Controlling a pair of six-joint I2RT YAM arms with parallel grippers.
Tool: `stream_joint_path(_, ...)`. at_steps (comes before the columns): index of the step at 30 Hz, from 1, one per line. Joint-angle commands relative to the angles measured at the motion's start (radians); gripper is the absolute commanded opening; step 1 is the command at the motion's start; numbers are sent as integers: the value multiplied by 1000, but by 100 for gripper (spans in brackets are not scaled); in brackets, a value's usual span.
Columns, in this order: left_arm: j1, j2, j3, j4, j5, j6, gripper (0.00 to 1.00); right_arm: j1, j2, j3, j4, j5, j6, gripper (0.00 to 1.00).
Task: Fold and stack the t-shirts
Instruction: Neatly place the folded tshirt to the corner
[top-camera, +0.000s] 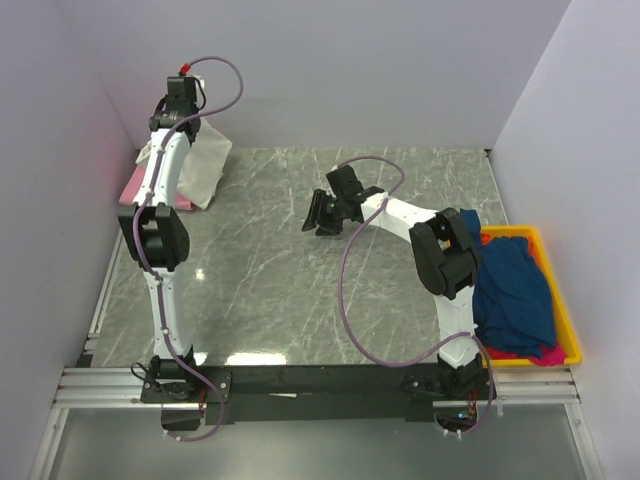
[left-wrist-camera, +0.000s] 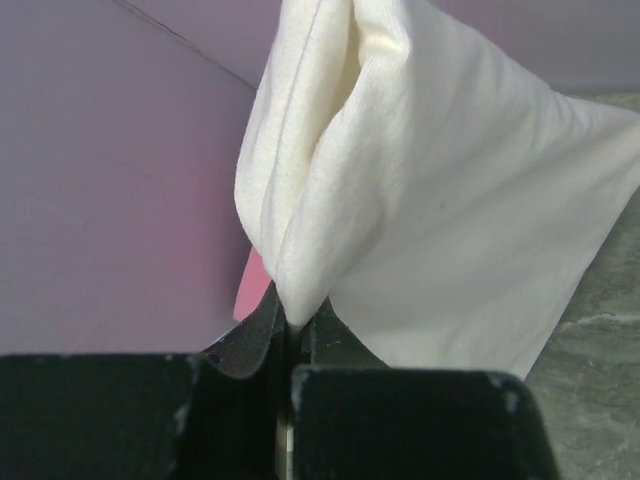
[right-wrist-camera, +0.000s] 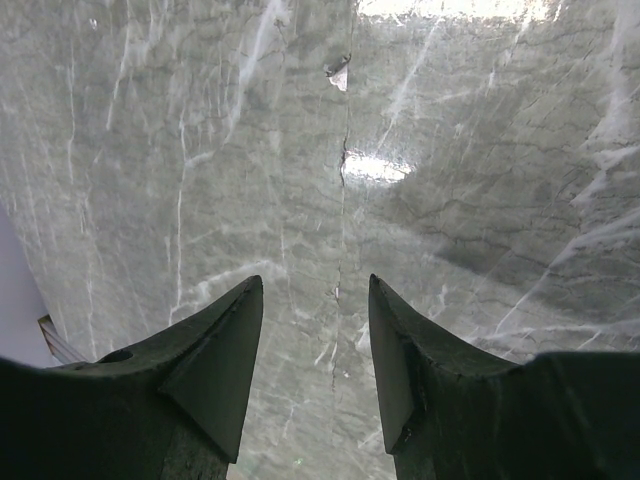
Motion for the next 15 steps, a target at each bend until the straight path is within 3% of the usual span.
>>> stream_joint_path(1, 8, -123, 46, 86, 2, 23, 0, 9, -47, 10, 7, 20, -10, 54)
stream_joint_path(14, 128, -26, 17, 140, 63, 8, 0, 24, 7, 48, -27, 31, -24, 53)
stream_joint_path(15, 138, -12, 14, 155, 59, 2, 5, 24, 11, 50, -30, 33, -26, 53)
